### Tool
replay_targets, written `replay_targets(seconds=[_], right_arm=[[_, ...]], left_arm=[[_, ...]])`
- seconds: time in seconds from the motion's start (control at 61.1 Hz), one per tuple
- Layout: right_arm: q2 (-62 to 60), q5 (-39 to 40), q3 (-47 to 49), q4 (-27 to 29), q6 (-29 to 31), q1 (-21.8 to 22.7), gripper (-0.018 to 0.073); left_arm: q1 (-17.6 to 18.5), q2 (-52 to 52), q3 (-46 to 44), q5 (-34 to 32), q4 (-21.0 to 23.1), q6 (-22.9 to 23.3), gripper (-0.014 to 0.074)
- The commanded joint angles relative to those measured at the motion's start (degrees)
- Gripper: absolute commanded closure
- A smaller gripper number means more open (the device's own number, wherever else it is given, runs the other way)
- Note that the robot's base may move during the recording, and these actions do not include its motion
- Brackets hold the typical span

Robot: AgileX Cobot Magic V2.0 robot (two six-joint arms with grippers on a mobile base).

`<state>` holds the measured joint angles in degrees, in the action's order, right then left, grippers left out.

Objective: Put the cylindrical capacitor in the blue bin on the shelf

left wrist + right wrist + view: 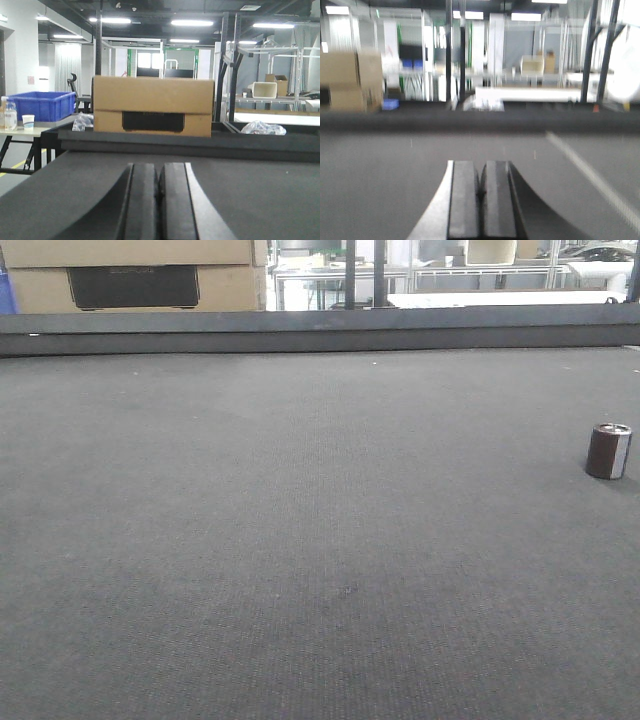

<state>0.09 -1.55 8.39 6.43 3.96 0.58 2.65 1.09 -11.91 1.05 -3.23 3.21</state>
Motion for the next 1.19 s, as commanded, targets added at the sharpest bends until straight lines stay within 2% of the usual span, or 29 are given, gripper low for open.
replay_targets(seconds=[0.0,0.082,0.147,0.295,0.36,0.426,0.507,0.933,0.966,1.015,1.129,1.178], right_arm=[[-0.1,-3.6,7.6,0.3,0.0,0.3,0.0719],[0.9,-7.2,13.7,0.3,0.0,0.3,0.0719],[3.4,-8.3,18.2,0.3,0.0,0.3,0.0719],[11.0,-9.2,25.7,0.3,0.0,0.3,0.0719],[13.7,-11.0,27.9,0.3,0.0,0.3,0.0719],[16.6,-12.2,29.3,0.3,0.0,0.3,0.0719],[19.3,-12.1,29.8,0.3,0.0,0.3,0.0719],[31.5,-12.6,29.8,0.2,0.0,0.3,0.0711],[32.3,-12.6,29.8,0.2,0.0,0.3,0.0674],[33.5,-12.6,29.8,0.2,0.0,0.3,0.0554],[35.3,-12.0,29.8,0.2,0.0,0.3,0.0170],[35.9,-12.0,29.8,0.2,0.0,0.3,0.0050]], left_arm=[[-0.1,2.6,-7.2,7.4,-0.5,0.0,0.0707],[-0.1,6.3,-13.0,13.3,-0.5,0.0,0.0671],[-0.1,9.2,-17.5,16.5,-0.5,0.0,0.0601],[-0.1,16.5,-24.5,21.5,-0.6,0.0,0.0329],[-0.1,19.1,-26.3,22.1,-0.6,0.0,0.0239],[-0.1,20.9,-27.2,22.1,-0.6,0.0,0.0193],[-0.1,22.1,-27.3,21.7,-0.6,0.0,0.0170],[1.1,22.5,-27.3,21.6,-0.6,0.0,0.0171],[1.1,22.5,-27.3,21.6,-0.6,0.0,0.0171],[1.3,22.5,-27.3,21.6,-0.6,0.0,0.0171],[1.7,22.5,-27.3,21.6,-0.6,0.0,0.0171],[1.7,22.5,-27.3,21.6,-0.6,0.0,0.0171]])
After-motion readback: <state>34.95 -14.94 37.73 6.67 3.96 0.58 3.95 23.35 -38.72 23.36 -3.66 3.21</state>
